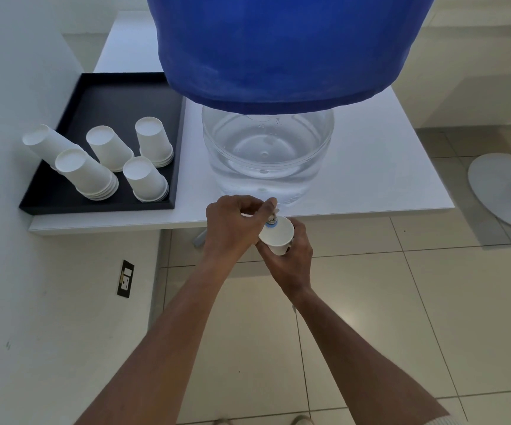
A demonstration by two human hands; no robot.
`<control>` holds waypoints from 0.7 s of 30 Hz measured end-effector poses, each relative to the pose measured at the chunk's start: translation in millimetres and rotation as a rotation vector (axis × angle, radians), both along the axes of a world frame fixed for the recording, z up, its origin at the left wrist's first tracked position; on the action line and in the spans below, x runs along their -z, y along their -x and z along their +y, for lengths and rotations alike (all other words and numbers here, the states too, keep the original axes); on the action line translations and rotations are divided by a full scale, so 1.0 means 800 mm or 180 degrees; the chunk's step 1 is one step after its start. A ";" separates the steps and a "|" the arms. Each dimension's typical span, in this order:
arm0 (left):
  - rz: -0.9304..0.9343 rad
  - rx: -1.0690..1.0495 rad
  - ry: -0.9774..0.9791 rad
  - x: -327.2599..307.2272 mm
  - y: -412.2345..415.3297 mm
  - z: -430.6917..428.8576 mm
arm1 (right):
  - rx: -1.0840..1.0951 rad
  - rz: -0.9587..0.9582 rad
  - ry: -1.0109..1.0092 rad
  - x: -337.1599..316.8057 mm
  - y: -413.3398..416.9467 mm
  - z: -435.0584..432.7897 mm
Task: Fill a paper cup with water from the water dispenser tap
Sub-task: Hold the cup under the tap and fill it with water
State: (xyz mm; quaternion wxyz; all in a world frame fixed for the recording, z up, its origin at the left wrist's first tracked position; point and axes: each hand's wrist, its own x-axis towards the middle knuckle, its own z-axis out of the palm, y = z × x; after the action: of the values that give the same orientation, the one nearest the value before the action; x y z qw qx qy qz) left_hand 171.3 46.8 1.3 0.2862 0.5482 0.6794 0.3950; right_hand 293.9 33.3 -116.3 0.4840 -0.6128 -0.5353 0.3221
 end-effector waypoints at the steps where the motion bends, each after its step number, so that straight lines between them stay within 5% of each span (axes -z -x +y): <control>1: -0.0104 -0.0059 0.0202 -0.001 0.002 0.001 | 0.0003 -0.0003 0.0003 0.001 0.000 0.001; 7: -0.1665 -0.0411 0.1469 -0.008 -0.001 0.003 | -0.0002 0.0014 -0.0017 0.005 0.001 -0.001; 15: -0.3107 -0.0594 0.2323 -0.005 -0.003 0.011 | -0.0027 0.0005 0.0019 0.002 -0.001 -0.001; 21: -0.3351 -0.0413 0.2421 0.000 -0.001 0.013 | -0.0069 0.0044 0.0017 -0.004 0.001 -0.002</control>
State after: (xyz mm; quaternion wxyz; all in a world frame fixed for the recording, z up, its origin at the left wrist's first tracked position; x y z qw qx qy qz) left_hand 172.1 57.3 1.2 0.7303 0.0997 0.5725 0.3592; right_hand 293.0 32.1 -113.5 0.4825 -0.6060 -0.5376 0.3329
